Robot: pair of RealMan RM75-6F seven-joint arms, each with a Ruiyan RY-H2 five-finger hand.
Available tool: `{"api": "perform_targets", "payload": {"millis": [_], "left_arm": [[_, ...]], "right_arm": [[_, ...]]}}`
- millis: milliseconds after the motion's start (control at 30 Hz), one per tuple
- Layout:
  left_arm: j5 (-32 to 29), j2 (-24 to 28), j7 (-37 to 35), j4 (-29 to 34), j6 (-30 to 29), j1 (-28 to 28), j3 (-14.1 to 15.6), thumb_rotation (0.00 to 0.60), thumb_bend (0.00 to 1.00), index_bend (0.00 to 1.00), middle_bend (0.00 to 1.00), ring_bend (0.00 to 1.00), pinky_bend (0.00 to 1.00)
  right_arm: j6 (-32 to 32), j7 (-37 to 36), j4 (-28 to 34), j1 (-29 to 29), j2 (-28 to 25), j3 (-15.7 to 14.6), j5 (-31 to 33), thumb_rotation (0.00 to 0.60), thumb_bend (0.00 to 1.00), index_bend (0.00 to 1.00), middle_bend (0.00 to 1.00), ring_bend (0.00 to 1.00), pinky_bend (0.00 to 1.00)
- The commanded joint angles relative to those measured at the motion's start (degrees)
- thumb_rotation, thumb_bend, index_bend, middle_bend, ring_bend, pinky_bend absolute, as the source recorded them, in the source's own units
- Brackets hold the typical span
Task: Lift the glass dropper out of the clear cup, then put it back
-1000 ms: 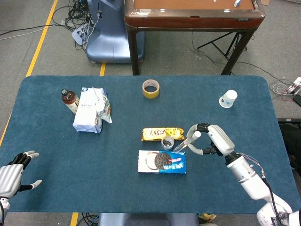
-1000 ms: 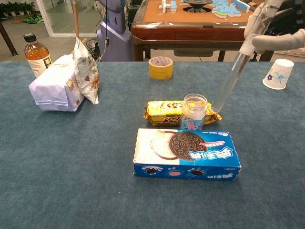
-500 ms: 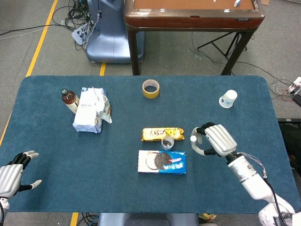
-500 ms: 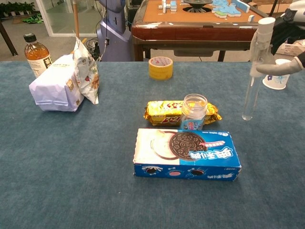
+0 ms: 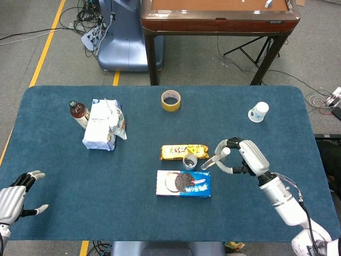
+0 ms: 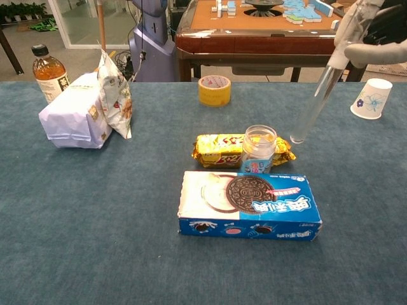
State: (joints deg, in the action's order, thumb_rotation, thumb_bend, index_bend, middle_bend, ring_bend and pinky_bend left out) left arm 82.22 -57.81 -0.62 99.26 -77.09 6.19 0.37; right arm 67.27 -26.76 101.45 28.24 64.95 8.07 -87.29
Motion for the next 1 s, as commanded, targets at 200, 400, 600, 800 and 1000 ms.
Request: {"api": "perform_targets", "payload": {"millis": [200, 400, 600, 800, 1000], "left_arm": [[-0.72, -0.17, 2.98, 0.49, -0.04, 0.01, -0.06, 0.6, 0.22, 0.22, 0.18, 0.15, 0.33], [-2.3, -0.73, 5.06, 1.2, -0.68, -0.24, -0.64, 0.6, 0.43, 0.27, 0.2, 0.15, 0.33], [-2.11, -0.45, 4.59, 1.47, -0.34, -0.15, -0.51, 0.6, 0.43, 0.28, 0.21, 0.16, 0.33], [-1.29, -0.19, 3.34, 1.05, -0.02, -0.04, -0.21, 0.6, 0.4, 0.27, 0.21, 0.16, 0.33], [-0.86, 0.0, 2.54, 0.82, 0.11, 0.01, -0.08, 0.6, 0.37, 0.27, 0.21, 0.16, 0.33]], "right_arm": [[-2.04, 12.66, -0.89, 0.0, 0.07, -0.91, 2.16, 0.6, 0.61, 0.68, 0.65, 0.45, 0.34], [-1.34, 10.97, -0.56, -0.14, 0.67, -0.76, 1.77, 0.6, 0.61, 0.68, 0.65, 0.45, 0.34], [2.03, 3.79, -0.9, -0.66, 1.83, -0.57, -1.68, 0.6, 0.61, 0.68, 0.65, 0.45, 0.34], [6.72, -0.51, -1.93, -1.43, 3.05, -0.29, -5.14, 0.6, 0.61, 0.68, 0.65, 0.45, 0.34], [3.32, 7.77, -2.01, -1.15, 0.82, -1.63, -3.88, 0.6, 0.61, 0.68, 0.67, 0.47, 0.36]]}}
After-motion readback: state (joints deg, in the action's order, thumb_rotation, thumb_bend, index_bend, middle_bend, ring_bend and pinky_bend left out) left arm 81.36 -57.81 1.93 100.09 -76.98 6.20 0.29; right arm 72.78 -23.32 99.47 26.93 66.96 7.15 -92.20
